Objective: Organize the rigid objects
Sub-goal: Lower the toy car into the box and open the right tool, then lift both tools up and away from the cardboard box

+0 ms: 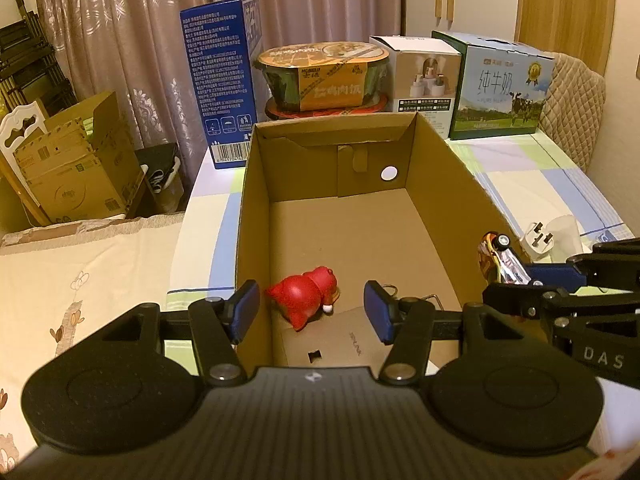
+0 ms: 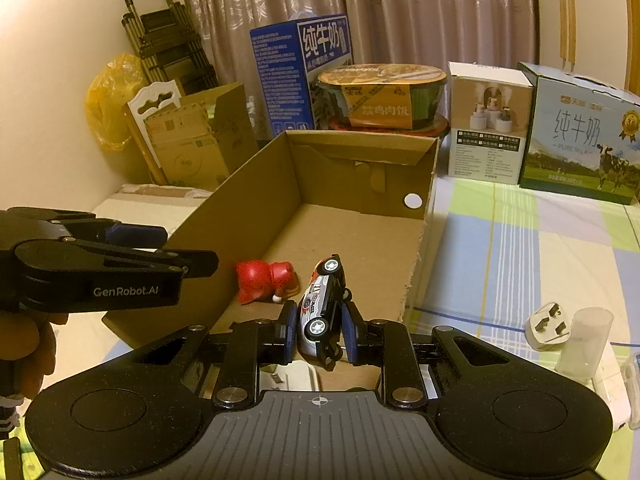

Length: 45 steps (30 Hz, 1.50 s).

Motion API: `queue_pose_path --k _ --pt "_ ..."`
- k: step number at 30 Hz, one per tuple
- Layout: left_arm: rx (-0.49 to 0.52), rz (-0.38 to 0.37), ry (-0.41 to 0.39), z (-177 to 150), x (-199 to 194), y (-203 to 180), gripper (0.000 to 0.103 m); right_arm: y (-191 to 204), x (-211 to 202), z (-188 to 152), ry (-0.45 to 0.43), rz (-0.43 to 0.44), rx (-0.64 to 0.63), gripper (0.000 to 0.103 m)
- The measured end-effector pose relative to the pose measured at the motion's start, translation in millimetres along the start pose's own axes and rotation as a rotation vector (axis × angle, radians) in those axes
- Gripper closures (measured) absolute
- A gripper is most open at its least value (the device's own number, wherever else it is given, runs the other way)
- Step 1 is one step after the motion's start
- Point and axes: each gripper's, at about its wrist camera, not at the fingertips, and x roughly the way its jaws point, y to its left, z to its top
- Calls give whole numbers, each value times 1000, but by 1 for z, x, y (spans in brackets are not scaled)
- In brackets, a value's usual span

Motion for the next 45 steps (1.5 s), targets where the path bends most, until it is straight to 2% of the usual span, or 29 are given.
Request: queue_pose_path --k 8,12,14,15,17,21,27,29,33,41,45 --pt "0 0 -5 -1 -2 1 50 0 0 0 -4 2 0 83" --pt "0 5 -7 -1 -3 2 50 -4 3 1 -11 29 21 83" --pt "-1 8 -8 -1 -4 2 50 -7 2 2 -27 23 42 80" --pt "-1 11 -9 -2 -5 2 50 -10 -1 2 -38 23 51 74" --pt "-6 12 -11 -3 -8 3 50 -15 -7 3 -64 28 64 57" --pt "-15 9 -14 -4 -13 -1 49 -21 -22 3 -86 19 78 54" --pt "-33 1 -20 -9 -28 -12 43 -27 -50 -7 -91 -14 97 53" --pt "-37 1 -22 -12 -36 -16 38 -27 -62 -12 -95 -27 96 52" --pt "-49 6 -26 -18 -54 -26 36 -29 -86 -23 -101 -48 109 51" --pt "-75 -13 -60 -28 -95 -53 16 -34 -136 -47 -132 -86 131 39" --pt "-74 -20 -89 -31 -114 -70 4 -43 -158 -60 -136 -112 145 37"
